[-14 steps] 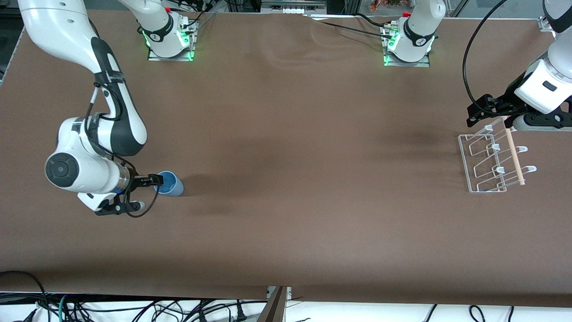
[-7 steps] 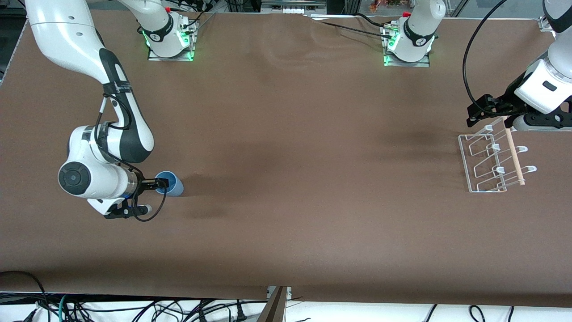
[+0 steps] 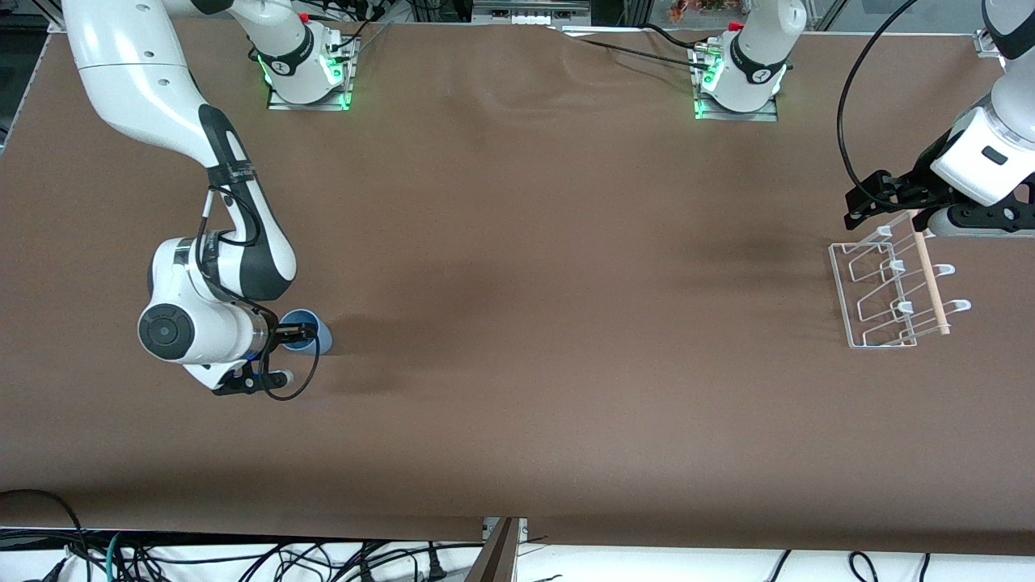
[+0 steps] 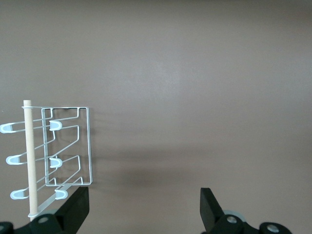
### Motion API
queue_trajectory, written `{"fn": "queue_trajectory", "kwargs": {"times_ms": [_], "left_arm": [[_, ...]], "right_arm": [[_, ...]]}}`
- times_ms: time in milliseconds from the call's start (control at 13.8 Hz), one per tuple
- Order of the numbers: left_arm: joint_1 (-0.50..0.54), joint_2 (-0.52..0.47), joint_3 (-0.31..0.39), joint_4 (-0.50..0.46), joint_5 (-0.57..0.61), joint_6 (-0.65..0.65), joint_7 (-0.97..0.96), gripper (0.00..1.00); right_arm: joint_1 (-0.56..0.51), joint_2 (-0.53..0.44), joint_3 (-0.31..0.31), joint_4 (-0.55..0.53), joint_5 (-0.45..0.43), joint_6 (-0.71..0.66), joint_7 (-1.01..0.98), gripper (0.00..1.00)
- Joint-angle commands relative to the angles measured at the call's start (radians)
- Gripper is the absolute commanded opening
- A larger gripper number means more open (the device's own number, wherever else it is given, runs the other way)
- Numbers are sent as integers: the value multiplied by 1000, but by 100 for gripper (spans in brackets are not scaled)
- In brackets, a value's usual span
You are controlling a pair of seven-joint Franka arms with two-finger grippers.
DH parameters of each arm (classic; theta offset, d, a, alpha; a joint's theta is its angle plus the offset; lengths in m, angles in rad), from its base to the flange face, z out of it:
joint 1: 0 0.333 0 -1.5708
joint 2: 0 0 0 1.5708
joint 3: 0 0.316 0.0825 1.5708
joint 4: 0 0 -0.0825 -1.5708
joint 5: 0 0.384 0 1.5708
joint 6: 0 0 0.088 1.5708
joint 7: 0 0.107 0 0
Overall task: Transfer cup to left arm and place on rack
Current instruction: 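Close the right gripper on the light-blue cup's side, then lift the cup with the right gripper while the left gripper approaches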
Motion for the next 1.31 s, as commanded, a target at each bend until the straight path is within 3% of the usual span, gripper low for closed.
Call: {"fn": "queue_trajectory", "kwargs": {"times_ms": [0,291,582,873,1091,1236], "left_arm": [[4,-9,-7,-3,20,1,14,100],[4,-9,-7,-3,22,1,16,100],[3,-9,-7,0,20,-5,18,100],[-14,-3,-16,3,5,-68,14,100],[-26,22,-65,41,3,-109,16,100],[-37,48,-76,66,-59,-114,74,100]], "right_arm": [[3,9,0,25,11,-1,41,0],[11,9,0,25,14,-1,51,0],[58,1,6,59,26,-13,195,0],[71,-27,93,85,259,-13,406,0],[69,-40,185,86,345,-12,506,0],[69,-59,265,91,407,-1,602,0]]}}
